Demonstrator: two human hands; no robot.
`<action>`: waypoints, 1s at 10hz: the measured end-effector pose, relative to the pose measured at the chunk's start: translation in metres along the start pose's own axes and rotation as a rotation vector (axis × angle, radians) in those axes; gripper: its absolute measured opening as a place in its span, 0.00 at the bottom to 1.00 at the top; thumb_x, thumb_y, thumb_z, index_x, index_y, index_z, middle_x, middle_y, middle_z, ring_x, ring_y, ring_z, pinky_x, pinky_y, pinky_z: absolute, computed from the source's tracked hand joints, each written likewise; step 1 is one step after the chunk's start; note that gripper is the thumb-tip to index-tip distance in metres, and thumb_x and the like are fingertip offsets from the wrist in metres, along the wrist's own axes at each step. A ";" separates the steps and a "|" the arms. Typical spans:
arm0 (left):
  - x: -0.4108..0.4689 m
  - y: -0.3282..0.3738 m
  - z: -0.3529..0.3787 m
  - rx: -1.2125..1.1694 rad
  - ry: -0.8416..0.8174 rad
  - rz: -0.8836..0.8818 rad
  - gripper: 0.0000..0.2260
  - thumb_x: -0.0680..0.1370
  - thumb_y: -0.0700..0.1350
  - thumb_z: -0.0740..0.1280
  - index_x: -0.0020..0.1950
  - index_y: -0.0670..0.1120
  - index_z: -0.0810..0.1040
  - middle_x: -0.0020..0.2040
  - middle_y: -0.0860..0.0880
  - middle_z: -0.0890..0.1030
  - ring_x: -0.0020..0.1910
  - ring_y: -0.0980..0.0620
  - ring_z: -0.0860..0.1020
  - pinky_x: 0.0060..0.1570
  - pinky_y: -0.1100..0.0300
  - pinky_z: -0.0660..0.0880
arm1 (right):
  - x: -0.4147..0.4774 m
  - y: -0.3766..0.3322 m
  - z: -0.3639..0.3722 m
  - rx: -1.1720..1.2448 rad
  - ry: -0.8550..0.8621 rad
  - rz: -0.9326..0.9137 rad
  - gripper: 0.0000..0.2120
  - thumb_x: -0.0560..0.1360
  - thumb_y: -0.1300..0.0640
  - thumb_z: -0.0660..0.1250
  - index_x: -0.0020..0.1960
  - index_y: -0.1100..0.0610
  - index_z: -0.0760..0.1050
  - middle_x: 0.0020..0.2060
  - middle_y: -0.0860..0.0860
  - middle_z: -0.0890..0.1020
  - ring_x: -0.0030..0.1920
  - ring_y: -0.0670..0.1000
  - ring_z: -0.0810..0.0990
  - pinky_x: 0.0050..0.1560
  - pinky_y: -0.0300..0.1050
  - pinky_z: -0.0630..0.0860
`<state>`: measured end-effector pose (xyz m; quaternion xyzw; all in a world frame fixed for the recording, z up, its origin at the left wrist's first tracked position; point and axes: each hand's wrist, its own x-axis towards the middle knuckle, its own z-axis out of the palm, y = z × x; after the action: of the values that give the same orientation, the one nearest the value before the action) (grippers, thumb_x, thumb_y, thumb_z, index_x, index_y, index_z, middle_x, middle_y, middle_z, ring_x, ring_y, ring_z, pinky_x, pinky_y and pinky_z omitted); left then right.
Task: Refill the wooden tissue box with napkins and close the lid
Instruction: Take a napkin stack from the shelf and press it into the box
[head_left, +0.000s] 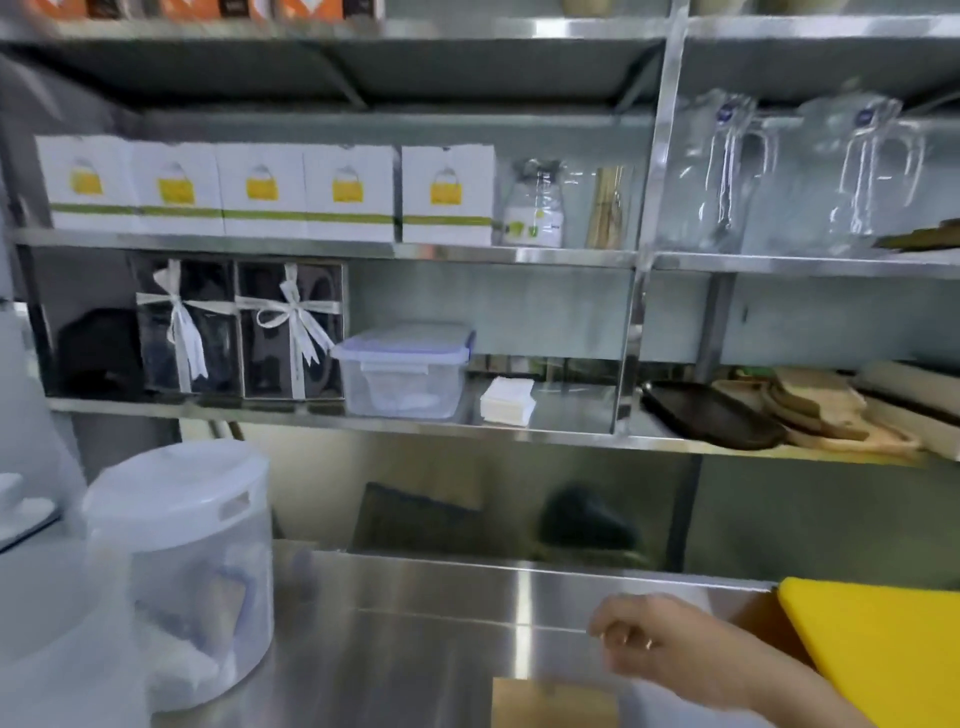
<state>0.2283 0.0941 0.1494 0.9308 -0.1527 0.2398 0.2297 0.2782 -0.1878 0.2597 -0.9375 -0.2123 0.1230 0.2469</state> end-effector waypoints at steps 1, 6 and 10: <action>0.085 0.037 -0.057 -0.223 -0.055 -0.102 0.04 0.74 0.56 0.66 0.40 0.64 0.78 0.42 0.68 0.81 0.43 0.66 0.78 0.45 0.70 0.73 | 0.037 -0.004 -0.044 0.073 0.089 -0.007 0.02 0.76 0.54 0.66 0.48 0.48 0.76 0.45 0.47 0.80 0.45 0.44 0.78 0.53 0.40 0.76; 0.360 -0.019 0.018 -0.512 -0.176 -0.447 0.34 0.73 0.70 0.52 0.75 0.57 0.53 0.77 0.53 0.56 0.74 0.47 0.59 0.71 0.47 0.57 | 0.249 0.008 -0.108 0.683 0.467 0.161 0.30 0.77 0.44 0.60 0.74 0.57 0.59 0.73 0.54 0.66 0.71 0.56 0.66 0.70 0.53 0.62; 0.366 -0.021 0.078 -0.663 -0.094 -0.484 0.24 0.78 0.61 0.56 0.72 0.52 0.63 0.63 0.55 0.69 0.62 0.51 0.68 0.56 0.55 0.64 | 0.308 0.025 -0.075 0.639 0.469 0.211 0.31 0.76 0.37 0.53 0.72 0.55 0.63 0.72 0.52 0.67 0.72 0.58 0.64 0.73 0.60 0.55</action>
<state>0.5731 0.0091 0.2707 0.8254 -0.0085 0.0741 0.5597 0.5826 -0.0975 0.2718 -0.8330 -0.0042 -0.0097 0.5532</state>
